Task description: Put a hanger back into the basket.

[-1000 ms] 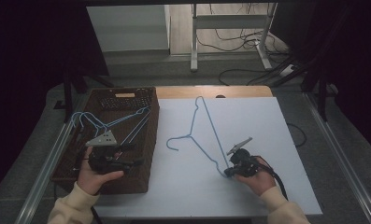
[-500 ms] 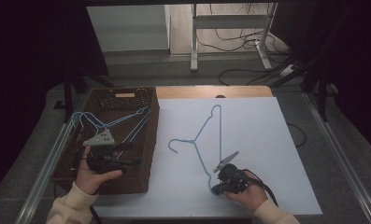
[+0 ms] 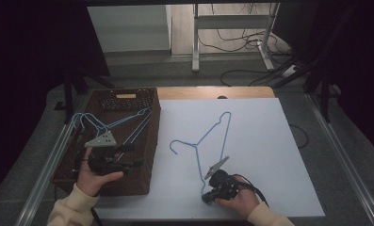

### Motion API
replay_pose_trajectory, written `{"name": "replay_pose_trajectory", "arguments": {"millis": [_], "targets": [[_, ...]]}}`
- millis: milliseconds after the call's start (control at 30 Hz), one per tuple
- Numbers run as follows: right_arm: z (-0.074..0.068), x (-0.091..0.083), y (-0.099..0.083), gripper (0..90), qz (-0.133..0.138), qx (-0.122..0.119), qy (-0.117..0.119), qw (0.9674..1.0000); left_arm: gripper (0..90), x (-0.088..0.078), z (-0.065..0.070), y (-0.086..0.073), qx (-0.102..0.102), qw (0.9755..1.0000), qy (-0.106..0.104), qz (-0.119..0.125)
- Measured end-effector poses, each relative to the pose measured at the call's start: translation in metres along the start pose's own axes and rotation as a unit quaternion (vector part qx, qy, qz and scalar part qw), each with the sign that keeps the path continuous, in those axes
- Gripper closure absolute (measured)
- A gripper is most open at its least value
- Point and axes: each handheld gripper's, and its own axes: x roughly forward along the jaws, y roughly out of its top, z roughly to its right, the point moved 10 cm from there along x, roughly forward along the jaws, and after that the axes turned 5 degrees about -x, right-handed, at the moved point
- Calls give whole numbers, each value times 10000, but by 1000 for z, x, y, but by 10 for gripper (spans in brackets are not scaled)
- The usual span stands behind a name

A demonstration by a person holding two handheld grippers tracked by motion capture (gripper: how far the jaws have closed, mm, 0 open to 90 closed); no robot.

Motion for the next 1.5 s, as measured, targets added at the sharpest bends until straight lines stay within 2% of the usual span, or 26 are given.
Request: {"name": "replay_pose_trajectory", "arguments": {"millis": [200, 500, 600, 667, 767, 833, 867, 933, 967, 1067, 1233, 1300, 1400, 1500], "targets": [[-10, 10, 10, 897, 48, -167, 117, 9998, 272, -1, -1, 0, -5, 10000, 12, 13], [-18, 22, 27, 897, 181, -212, 241, 9993, 272, 0, -1, 0, -8, 10000, 13, -12], [-18, 24, 32, 897, 213, -236, 190, 9993, 273, 1, -1, -1, -17, 10000, 9, -27], [-12, 21, 32, 897, 257, -236, 70, 9994, 272, 1, -2, -2, -7, 10000, 14, -38], [12, 5, 35, 897, 475, -113, -295, 9984, 273, 1, -2, -2, -16, 10000, 21, -25], [36, -8, 37, 897, 596, 75, -628, 9962, 272, 0, -3, -1, -31, 10000, 23, -12], [54, -16, 38, 897, 667, 221, -813, 9942, 273, 0, -3, -1, -31, 10000, 24, -7], [80, -26, 39, 897, 790, 466, -1013, 9906, 273, -1, -3, 0, -27, 10000, 24, 5], [99, -33, 40, 897, 825, 616, -1170, 9878, 273, -1, -3, 0, -26, 10000, 24, 6], [134, -44, 41, 897, 854, 896, -1477, 9813, 272, -2, -4, 0, -26, 10000, 23, 15], [170, -53, 42, 897, 931, 1307, -1628, 9735, 273, -3, -6, -1, -63, 10000, 33, 21], [181, -53, 37, 897, 811, 1426, -1703, 9716, 273, -4, -6, -2, -48, 10000, 32, 15], [186, -53, 33, 897, 754, 1473, -1716, 9712, 273, -4, -6, -1, -42, 10000, 22, 22], [184, -48, 36, 897, 749, 1472, -1637, 9726, 273, -2, -6, -1, -64, 10000, 24, 3]]}}
